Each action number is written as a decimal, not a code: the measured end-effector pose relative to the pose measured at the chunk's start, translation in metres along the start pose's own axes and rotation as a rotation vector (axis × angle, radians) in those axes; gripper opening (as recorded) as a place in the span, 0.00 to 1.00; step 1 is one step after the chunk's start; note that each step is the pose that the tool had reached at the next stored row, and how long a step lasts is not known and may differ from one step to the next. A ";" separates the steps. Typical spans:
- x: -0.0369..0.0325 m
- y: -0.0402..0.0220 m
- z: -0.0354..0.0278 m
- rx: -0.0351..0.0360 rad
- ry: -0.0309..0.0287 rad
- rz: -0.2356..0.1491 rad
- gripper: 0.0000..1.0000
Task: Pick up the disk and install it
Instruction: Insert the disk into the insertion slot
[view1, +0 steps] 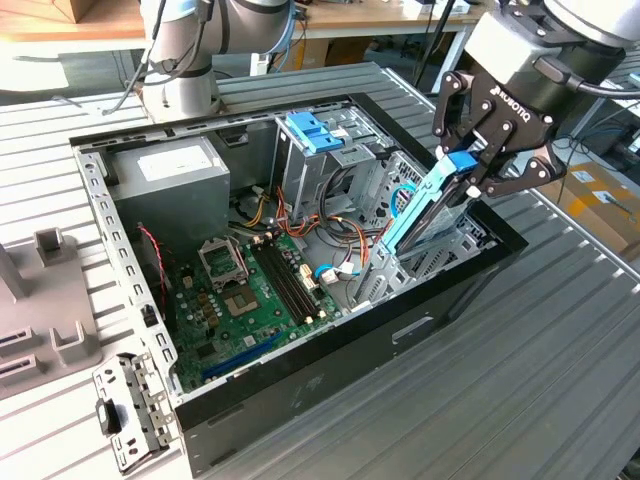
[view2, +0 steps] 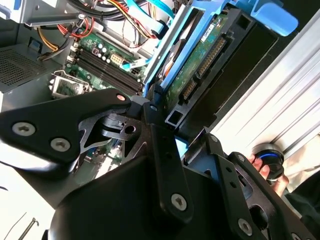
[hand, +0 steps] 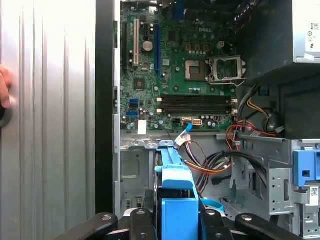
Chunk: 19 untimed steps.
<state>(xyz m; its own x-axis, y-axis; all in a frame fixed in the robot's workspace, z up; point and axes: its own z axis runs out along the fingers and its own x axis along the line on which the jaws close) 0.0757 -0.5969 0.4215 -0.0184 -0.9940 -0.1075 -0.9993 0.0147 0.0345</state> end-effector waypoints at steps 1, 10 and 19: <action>0.0001 0.0000 0.0012 0.0000 0.0000 0.000 0.36; 0.0006 -0.0002 0.0057 0.0000 0.0000 0.000 0.36; 0.0006 -0.0002 0.0059 0.0000 -0.0001 0.000 0.50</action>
<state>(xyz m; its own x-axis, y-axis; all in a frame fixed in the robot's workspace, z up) 0.0757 -0.5969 0.4155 -0.0184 -0.9940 -0.1075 -0.9993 0.0148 0.0345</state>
